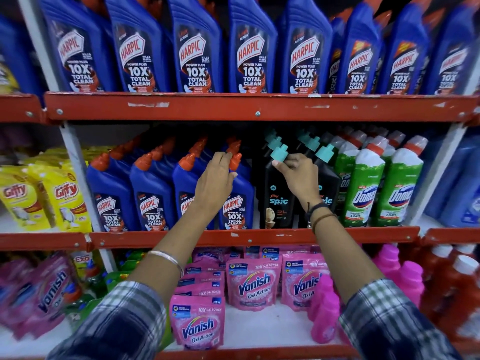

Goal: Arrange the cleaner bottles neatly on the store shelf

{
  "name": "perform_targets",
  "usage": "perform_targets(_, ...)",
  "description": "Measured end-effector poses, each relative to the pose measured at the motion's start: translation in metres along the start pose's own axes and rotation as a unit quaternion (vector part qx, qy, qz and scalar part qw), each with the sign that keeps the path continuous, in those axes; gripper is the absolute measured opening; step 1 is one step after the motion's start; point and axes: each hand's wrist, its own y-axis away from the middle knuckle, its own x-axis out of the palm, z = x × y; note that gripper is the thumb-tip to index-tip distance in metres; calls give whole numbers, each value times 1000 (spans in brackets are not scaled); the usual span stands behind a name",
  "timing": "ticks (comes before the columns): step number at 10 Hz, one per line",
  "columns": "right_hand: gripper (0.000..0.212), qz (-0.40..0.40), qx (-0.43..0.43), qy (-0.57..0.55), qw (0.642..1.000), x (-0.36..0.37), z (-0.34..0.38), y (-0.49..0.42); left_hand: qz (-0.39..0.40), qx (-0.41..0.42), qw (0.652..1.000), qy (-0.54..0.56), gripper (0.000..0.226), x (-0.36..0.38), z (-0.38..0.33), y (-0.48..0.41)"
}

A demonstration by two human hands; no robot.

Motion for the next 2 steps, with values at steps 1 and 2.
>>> perform_targets(1,54,-53,-68,76,993,-14,11,16,-77,71,994,-10,40,-12,2,3)
perform_targets(2,39,-129,-172,73,974,-31,43,23,-165,150,974,-45,32,-34,-4,-16)
